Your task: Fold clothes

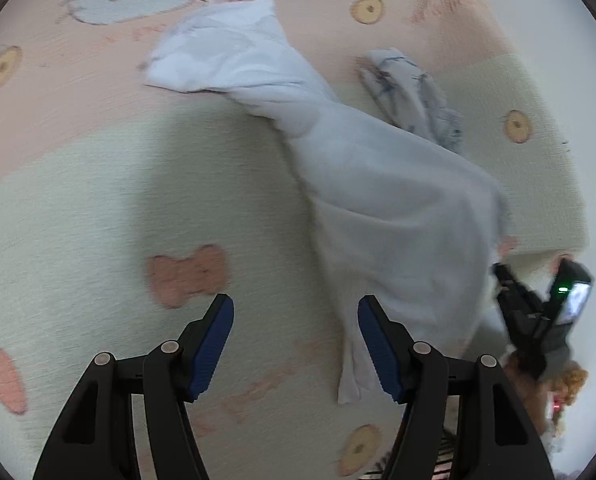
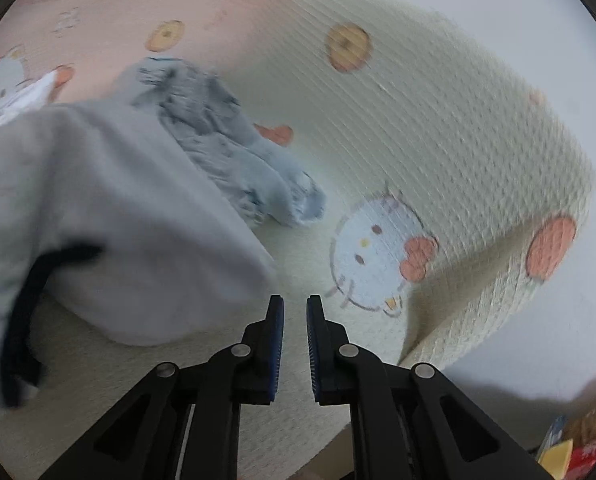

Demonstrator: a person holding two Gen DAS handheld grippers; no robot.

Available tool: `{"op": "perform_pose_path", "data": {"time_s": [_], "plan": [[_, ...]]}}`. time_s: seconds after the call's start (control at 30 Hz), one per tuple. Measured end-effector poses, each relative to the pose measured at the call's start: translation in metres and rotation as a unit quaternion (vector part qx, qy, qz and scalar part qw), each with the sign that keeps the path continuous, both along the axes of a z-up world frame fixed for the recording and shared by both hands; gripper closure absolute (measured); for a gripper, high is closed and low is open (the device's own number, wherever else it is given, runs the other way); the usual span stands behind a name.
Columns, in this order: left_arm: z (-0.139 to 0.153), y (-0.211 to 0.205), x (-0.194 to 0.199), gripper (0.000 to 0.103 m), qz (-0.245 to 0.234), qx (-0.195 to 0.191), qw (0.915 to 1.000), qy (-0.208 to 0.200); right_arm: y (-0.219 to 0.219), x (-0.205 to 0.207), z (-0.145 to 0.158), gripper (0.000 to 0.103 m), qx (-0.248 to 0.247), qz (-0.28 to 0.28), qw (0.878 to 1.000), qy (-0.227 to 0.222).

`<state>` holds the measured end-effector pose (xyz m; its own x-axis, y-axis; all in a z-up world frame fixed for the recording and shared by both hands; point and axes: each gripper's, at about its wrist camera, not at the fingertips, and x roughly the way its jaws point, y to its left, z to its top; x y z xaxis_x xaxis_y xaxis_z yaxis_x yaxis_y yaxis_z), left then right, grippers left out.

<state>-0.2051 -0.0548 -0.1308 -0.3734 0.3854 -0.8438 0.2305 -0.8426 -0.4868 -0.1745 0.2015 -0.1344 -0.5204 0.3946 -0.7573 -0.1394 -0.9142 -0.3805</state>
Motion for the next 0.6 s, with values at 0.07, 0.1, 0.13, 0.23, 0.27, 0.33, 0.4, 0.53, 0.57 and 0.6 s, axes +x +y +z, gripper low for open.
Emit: {"op": "perform_pose_path", "data": {"time_s": [0.07,0.1,0.13,0.23,0.27,0.33,0.4,0.53,0.57,0.6], "plan": [[-0.004,0.009,-0.011,0.041,-0.009,0.016,0.9998,-0.006,0.012,-0.003,-0.005,0.094,-0.022,-0.013,1.000,-0.016],[-0.005,0.013,-0.016,0.041,-0.010,0.017,0.9998,-0.008,0.017,-0.005,-0.008,0.094,-0.034,-0.020,0.999,-0.023],[-0.006,0.016,-0.020,0.041,-0.012,0.017,0.9997,-0.010,0.021,-0.005,-0.010,0.094,-0.046,-0.022,0.998,-0.030],[-0.003,0.025,-0.027,0.041,-0.017,-0.004,0.9999,-0.001,0.025,-0.002,-0.008,0.094,-0.103,-0.021,0.994,-0.035],[-0.001,0.029,-0.029,0.041,-0.024,-0.018,0.9995,0.005,0.023,-0.001,-0.007,0.093,-0.119,-0.013,0.992,-0.035],[0.005,0.035,-0.030,0.041,-0.038,-0.051,0.9979,0.013,0.018,0.002,-0.004,0.084,-0.150,0.002,0.988,-0.035],[0.007,0.037,-0.031,0.041,-0.048,-0.065,0.9966,0.012,0.013,0.006,0.000,0.062,-0.181,0.017,0.983,-0.036],[0.006,0.031,-0.029,0.041,-0.041,-0.075,0.9963,0.009,0.003,0.012,0.006,0.058,-0.242,0.048,0.969,-0.035],[0.006,0.030,-0.029,0.041,-0.038,-0.078,0.9962,0.008,0.000,0.014,0.007,0.055,-0.257,0.056,0.964,-0.035],[0.005,0.027,-0.028,0.041,-0.036,-0.081,0.9961,0.007,-0.002,0.015,0.009,0.051,-0.270,0.062,0.960,-0.036]]}}
